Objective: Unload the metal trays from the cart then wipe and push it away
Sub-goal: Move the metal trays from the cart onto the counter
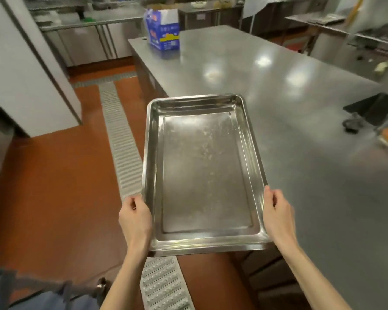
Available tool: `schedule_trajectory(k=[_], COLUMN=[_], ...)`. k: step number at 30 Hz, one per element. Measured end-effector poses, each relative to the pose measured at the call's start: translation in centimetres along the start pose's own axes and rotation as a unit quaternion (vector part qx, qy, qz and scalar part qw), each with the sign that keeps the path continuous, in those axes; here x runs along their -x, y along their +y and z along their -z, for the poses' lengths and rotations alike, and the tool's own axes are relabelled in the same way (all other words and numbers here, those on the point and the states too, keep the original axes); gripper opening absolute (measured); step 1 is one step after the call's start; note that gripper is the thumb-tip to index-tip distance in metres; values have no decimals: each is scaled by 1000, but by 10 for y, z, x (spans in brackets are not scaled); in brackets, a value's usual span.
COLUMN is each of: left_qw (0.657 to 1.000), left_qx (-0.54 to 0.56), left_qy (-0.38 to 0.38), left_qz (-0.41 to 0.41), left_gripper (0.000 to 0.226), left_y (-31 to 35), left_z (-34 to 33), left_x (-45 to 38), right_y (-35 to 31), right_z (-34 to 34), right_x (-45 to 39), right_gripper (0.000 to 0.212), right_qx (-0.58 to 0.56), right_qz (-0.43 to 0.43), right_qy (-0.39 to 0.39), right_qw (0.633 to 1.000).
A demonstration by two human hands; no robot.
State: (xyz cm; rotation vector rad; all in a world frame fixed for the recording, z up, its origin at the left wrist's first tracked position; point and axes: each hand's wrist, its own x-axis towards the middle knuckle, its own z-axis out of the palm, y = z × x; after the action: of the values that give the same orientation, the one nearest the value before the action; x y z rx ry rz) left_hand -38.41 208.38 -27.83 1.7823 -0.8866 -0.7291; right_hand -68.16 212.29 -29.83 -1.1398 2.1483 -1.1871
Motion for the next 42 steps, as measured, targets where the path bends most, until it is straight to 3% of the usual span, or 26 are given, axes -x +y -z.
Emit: schedule_trajectory(k=[4, 11, 23, 32, 42], left_qw=[998, 978, 904, 851, 815], left_qx=[-16, -27, -49, -78, -121], left_qy=[-64, -199, -409, -500, -541], left_qz=[-20, -54, -116, -142, -167], left_gripper=[38, 24, 24, 4, 9], left_y=[14, 22, 45, 30, -30], left_z=[-53, -141, -276, -355, -416], left_x=[3, -4, 33, 112, 169], right_y=[26, 59, 110, 183, 266], right_z=[24, 48, 86, 136, 155], right_x=[-8, -5, 23, 41, 50], right_gripper=[51, 45, 39, 37, 38], right_qx=[2, 4, 12, 50, 58], right_qz=[-38, -116, -247, -318, -362], right_qy=[55, 193, 365, 417, 432], right_qw=[998, 974, 898, 850, 824])
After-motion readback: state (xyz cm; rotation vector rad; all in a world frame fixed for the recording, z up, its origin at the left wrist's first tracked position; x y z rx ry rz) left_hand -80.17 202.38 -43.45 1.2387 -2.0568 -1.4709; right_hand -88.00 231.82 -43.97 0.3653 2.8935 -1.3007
